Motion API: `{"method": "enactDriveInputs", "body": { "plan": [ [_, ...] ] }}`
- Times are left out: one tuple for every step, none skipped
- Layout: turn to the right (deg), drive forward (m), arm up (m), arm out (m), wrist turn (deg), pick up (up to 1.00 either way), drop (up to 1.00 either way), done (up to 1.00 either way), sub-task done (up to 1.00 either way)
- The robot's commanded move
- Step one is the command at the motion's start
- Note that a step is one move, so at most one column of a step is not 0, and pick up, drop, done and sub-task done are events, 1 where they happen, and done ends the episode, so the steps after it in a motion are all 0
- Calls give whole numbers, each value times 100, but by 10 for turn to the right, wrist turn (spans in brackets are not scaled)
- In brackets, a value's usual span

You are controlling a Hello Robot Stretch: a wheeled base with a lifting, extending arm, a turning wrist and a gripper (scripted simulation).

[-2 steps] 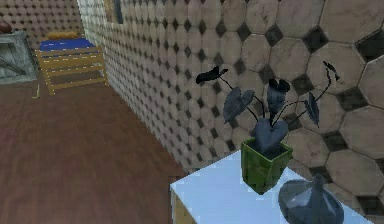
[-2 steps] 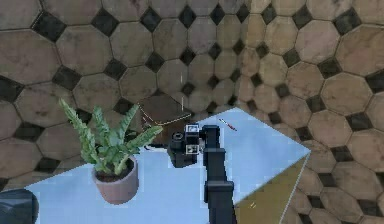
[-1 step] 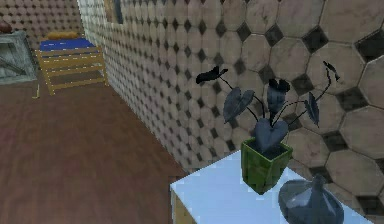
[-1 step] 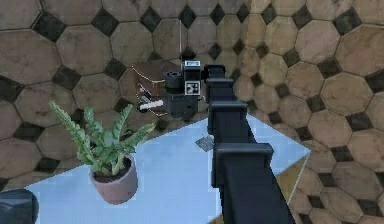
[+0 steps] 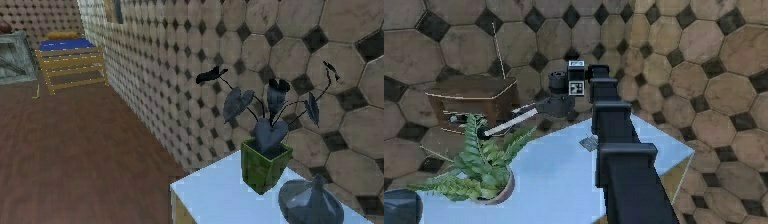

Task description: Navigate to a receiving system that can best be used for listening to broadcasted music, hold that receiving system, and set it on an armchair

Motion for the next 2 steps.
{"method": "enactDriveInputs", "body": {
  "plan": [
    [0,0,0,0,-450,0,0,0,0],
    [0,0,0,0,-150,0,0,0,0]
  ]
}}
